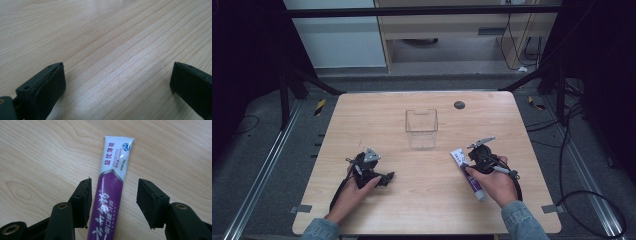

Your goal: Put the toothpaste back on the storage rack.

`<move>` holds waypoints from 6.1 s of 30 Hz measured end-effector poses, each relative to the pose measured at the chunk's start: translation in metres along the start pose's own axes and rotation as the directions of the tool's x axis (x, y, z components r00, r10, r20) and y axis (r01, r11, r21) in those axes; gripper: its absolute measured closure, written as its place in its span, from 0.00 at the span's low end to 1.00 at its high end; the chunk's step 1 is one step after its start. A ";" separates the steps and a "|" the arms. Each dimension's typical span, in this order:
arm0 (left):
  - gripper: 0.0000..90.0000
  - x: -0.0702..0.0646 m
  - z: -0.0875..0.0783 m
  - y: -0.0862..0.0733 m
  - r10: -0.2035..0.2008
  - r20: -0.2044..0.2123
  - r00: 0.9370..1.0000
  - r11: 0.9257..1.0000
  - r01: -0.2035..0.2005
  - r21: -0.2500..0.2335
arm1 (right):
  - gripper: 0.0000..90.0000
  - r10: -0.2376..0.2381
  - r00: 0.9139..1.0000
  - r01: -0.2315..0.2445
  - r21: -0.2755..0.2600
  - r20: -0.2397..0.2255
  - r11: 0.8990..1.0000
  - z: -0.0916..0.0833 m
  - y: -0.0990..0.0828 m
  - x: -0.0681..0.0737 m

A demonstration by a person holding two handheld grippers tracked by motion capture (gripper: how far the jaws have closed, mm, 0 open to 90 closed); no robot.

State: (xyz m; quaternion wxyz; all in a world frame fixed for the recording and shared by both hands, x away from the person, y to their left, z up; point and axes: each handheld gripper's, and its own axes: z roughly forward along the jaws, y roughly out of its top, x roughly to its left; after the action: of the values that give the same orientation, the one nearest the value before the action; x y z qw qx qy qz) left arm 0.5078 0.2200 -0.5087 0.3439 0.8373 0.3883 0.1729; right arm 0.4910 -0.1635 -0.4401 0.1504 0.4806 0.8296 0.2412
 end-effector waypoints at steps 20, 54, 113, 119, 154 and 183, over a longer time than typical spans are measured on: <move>0.00 0.000 0.000 0.000 0.000 0.000 1.000 1.000 0.000 0.000 | 0.44 0.014 1.000 -0.014 0.092 -0.009 0.996 0.014 0.012 0.003; 0.00 0.000 0.000 0.000 0.001 0.000 1.000 1.000 -0.001 0.001 | 0.58 0.051 0.999 -0.050 0.183 0.000 0.982 0.050 0.017 0.000; 0.00 0.000 0.000 0.000 0.001 0.000 1.000 1.000 -0.001 0.001 | 0.87 0.079 0.995 -0.082 -0.042 -0.058 0.996 -0.008 0.037 -0.022; 0.00 0.000 0.000 0.000 0.001 0.000 1.000 1.000 -0.001 0.001 | 0.87 0.083 0.994 -0.089 -0.090 -0.066 0.992 -0.013 0.040 -0.023; 0.00 0.000 0.000 0.000 0.001 0.000 1.000 1.000 -0.001 0.000 | 0.87 0.111 0.991 -0.129 -0.315 -0.075 0.940 -0.043 0.100 -0.026; 0.00 0.000 0.000 0.000 0.000 0.000 1.000 1.000 0.000 -0.002 | 0.87 0.095 0.994 -0.114 -0.518 -0.063 0.848 -0.048 0.184 0.003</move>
State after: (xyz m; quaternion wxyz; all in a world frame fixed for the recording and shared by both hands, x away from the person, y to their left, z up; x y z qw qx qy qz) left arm 0.5080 0.2199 -0.5087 0.3448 0.8369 0.3882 0.1732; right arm 0.5997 -0.0957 -0.2993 0.2469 0.4618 0.7087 0.4729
